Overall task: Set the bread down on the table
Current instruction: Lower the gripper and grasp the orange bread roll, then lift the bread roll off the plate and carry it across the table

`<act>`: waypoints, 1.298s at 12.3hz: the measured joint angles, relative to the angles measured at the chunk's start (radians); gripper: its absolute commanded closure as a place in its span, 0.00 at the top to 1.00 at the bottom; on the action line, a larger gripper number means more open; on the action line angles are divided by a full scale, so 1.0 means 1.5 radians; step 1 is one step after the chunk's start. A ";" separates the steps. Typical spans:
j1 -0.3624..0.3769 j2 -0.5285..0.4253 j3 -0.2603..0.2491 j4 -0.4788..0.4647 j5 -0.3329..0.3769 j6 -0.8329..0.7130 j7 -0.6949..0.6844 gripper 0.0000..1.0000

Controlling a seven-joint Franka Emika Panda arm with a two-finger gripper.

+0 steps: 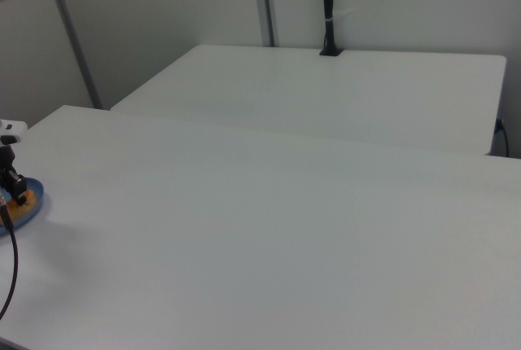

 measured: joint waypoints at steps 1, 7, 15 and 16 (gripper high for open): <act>-0.001 -0.001 0.000 0.001 0.000 0.000 0.000 0.00; -0.128 -0.124 0.070 0.016 0.019 -0.102 -0.062 0.00; -0.264 -0.297 -0.182 -0.012 0.171 -0.298 -0.552 0.00; -0.268 -0.297 -0.236 -0.027 0.172 -0.281 -0.606 0.00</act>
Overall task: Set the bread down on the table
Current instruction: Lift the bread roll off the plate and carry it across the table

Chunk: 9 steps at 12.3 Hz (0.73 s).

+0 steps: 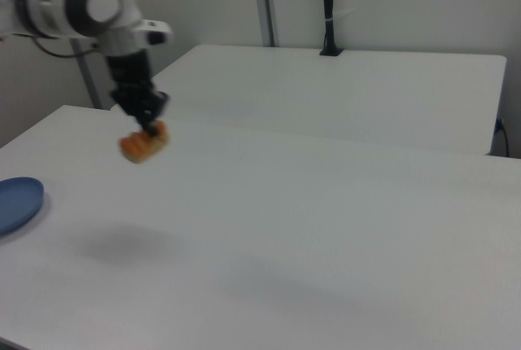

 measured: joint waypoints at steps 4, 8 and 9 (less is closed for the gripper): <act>-0.018 0.010 -0.140 -0.105 0.001 0.191 -0.163 0.00; -0.132 0.135 -0.169 -0.093 0.001 0.395 -0.272 0.00; -0.162 0.183 -0.169 -0.046 0.001 0.403 -0.297 0.00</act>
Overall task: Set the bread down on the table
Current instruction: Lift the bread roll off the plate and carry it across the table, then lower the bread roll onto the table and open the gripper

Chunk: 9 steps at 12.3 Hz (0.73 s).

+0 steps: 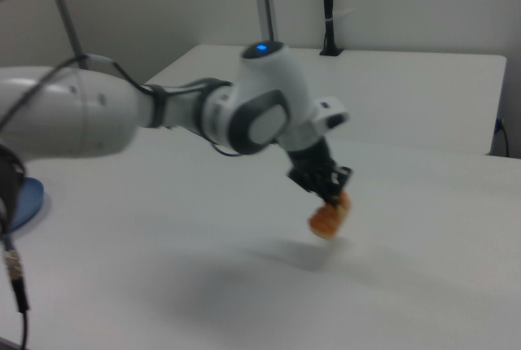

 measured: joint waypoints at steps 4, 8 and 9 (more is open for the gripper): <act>-0.070 0.161 0.001 0.173 0.000 0.018 -0.088 0.00; -0.082 0.227 0.002 0.203 0.000 0.105 -0.116 1.00; -0.082 0.238 0.003 0.203 0.000 0.131 -0.116 1.00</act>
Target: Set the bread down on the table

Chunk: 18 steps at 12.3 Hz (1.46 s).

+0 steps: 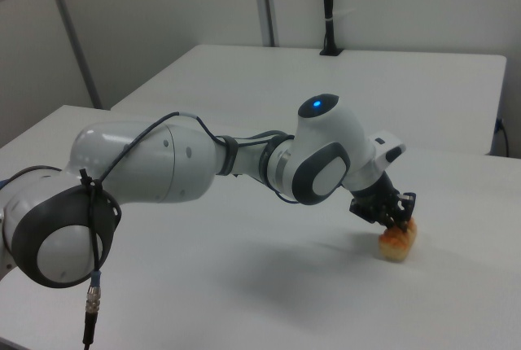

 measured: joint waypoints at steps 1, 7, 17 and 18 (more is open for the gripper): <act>0.000 0.005 0.000 0.000 0.000 0.018 0.001 1.00; 0.002 0.012 0.003 0.007 0.000 0.040 0.036 1.00; 0.099 -0.375 0.036 -0.219 0.007 -0.274 0.307 1.00; 0.120 -0.408 0.037 -0.241 0.007 -0.304 0.320 1.00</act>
